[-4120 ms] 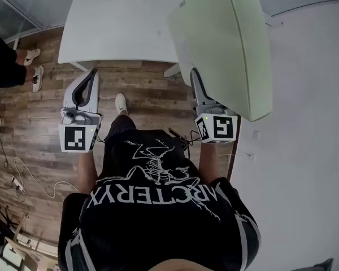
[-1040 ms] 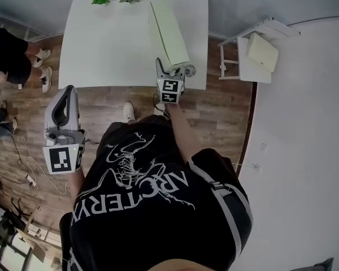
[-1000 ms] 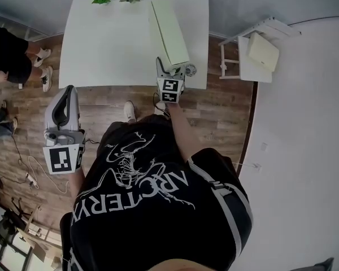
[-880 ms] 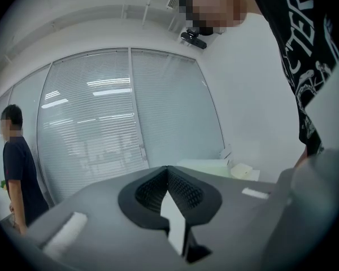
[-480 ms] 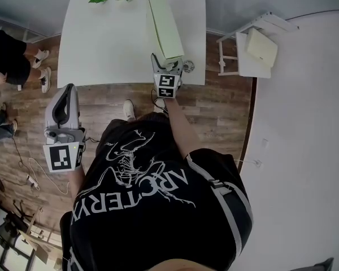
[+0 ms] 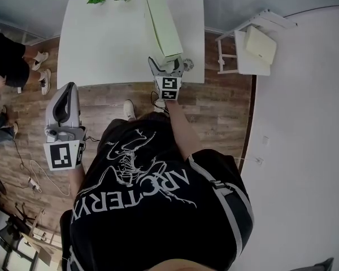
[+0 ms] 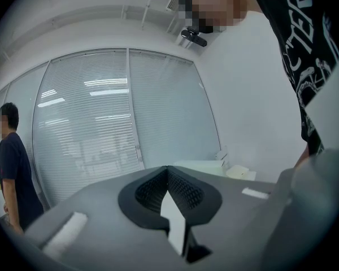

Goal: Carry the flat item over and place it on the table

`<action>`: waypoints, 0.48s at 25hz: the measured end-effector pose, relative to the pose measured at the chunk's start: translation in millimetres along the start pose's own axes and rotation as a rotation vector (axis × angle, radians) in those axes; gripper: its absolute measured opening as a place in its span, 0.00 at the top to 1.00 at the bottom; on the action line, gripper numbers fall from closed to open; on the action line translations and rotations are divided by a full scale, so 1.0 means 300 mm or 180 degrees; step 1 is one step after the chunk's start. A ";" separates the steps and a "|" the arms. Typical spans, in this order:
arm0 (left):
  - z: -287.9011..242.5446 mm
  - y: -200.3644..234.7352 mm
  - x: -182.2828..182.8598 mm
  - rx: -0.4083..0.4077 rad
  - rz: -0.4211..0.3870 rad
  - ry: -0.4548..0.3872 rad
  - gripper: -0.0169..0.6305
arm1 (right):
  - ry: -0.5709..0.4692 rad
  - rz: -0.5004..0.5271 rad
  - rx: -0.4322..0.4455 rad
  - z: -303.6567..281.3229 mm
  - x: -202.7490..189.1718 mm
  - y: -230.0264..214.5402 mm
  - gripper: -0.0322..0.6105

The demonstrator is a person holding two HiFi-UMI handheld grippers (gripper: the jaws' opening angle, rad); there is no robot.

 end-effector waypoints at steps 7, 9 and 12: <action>-0.016 -0.010 -0.020 -0.0052 0.0025 0.0108 0.96 | 0.0041 0.0047 0.0198 0.145 0.099 -0.008 0.33; -0.024 -0.017 -0.027 -0.0086 0.0054 0.0097 0.96 | 0.0037 0.0121 0.0180 0.208 0.157 -0.018 0.33; -0.046 -0.021 -0.032 -0.0138 0.0127 -0.0051 0.96 | -0.0001 0.0167 0.0134 0.289 0.253 -0.029 0.33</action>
Point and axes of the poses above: the fingertips, and each gripper's own axes: z backward along the fingers, y to its left, x out of its top, the point moved 6 cm from there along z, backward along the fingers
